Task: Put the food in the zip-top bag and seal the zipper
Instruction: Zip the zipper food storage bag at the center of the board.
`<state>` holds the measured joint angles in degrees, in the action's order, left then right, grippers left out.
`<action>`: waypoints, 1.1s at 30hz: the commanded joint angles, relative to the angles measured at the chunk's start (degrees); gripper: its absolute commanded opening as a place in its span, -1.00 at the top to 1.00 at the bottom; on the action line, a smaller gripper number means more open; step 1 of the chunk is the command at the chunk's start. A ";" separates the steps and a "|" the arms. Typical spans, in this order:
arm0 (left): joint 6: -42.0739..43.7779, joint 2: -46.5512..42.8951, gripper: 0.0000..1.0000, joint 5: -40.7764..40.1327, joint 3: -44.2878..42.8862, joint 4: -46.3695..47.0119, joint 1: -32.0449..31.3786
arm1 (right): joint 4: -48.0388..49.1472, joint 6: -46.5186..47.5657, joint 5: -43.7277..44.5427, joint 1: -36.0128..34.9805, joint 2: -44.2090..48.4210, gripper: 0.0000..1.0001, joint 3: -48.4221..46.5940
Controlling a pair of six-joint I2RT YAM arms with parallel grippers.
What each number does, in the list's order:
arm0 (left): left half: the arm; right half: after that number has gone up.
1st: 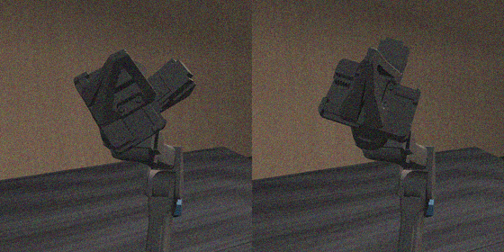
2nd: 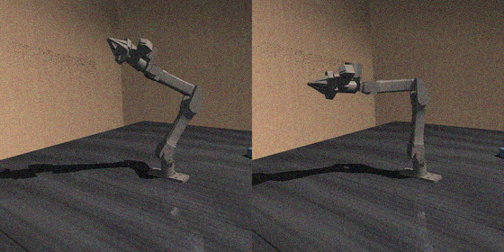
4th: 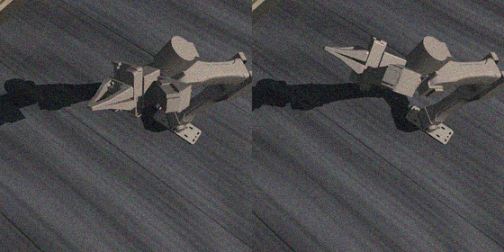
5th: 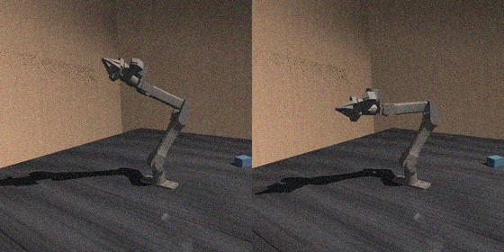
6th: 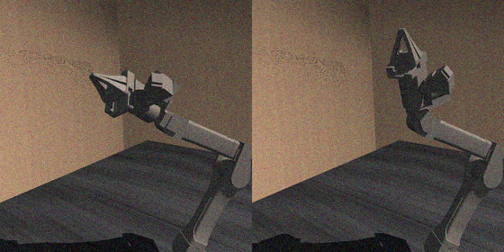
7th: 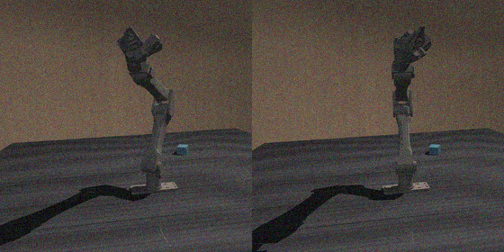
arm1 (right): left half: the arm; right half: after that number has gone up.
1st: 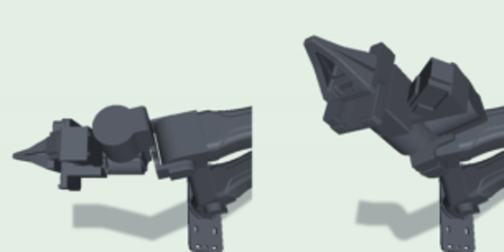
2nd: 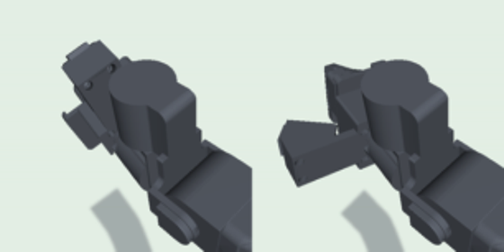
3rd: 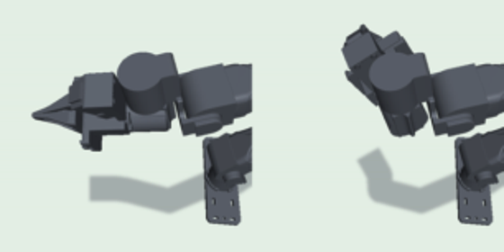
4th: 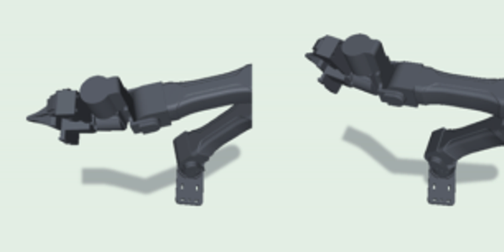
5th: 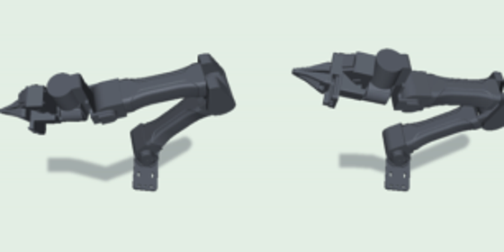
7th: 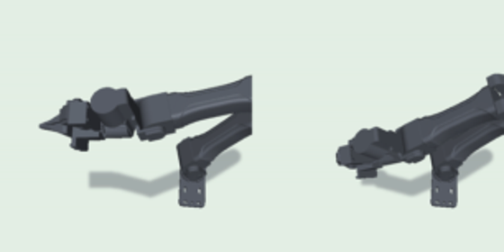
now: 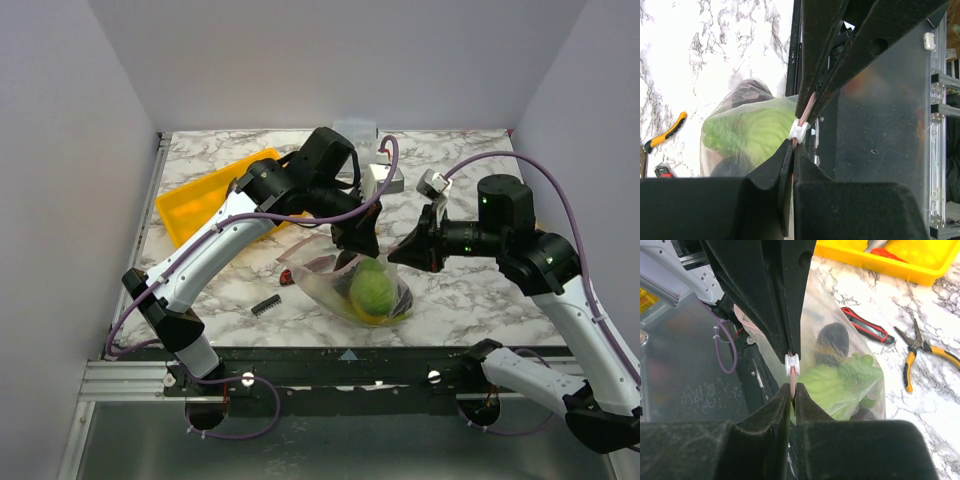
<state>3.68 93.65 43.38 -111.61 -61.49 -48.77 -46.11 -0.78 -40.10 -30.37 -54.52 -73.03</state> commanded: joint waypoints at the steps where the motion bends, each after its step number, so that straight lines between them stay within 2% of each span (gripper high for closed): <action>1: 1.37 -1.19 1.00 0.81 -1.50 -0.46 0.17 | 0.05 1.56 -1.87 -0.30 -0.50 0.79 -1.77; 12: 2.12 -1.25 1.00 1.27 -1.85 -1.46 0.17 | -0.15 2.59 -3.34 -0.30 -3.94 0.67 -2.70; 13: 2.12 -1.21 1.00 1.30 -1.93 -1.52 0.15 | -0.31 2.91 -3.64 -0.30 -4.20 0.75 -2.73; 14: 2.18 -1.19 1.00 1.36 -2.03 -1.58 0.17 | -0.26 3.00 -3.28 -0.30 -4.28 0.97 -2.76; 18: 2.95 -1.36 1.00 2.98 -2.22 -1.60 0.25 | 2.43 1.43 -0.63 -0.27 -2.83 0.99 -0.32; 19: 2.78 -1.51 0.80 3.62 -2.06 -1.02 0.34 | 3.06 1.22 -0.36 -0.29 -2.46 0.99 0.47; 21: 2.56 -2.04 0.20 4.35 -1.34 0.68 0.43 | 4.11 0.95 0.36 -0.30 -1.78 0.99 1.43; 23: 1.68 -3.34 -0.06 4.18 0.70 4.19 0.43 | 4.63 0.94 -1.01 -0.28 -1.37 0.99 1.72; 25: 1.50 -3.70 -0.17 4.08 1.41 6.55 0.47 | 5.36 -1.35 -1.44 -0.29 -1.05 0.99 1.61; 27: 2.08 -2.89 -0.20 5.66 0.61 7.04 0.69 | 5.42 -1.70 -2.36 -0.30 -1.32 0.99 1.25; 30: 2.54 0.10 -0.18 6.01 -2.89 5.04 0.83 | 6.90 -2.56 -4.54 -0.30 -0.75 0.99 1.39; 33: 3.71 2.32 -0.07 6.50 -5.94 2.15 0.87 | 8.34 -3.66 -3.46 -0.30 0.77 0.99 2.28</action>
<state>5.43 93.19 47.05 -113.19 -57.65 -48.21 -42.09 -2.17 -42.50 -30.39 -56.23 -71.53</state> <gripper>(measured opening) 0.568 0.009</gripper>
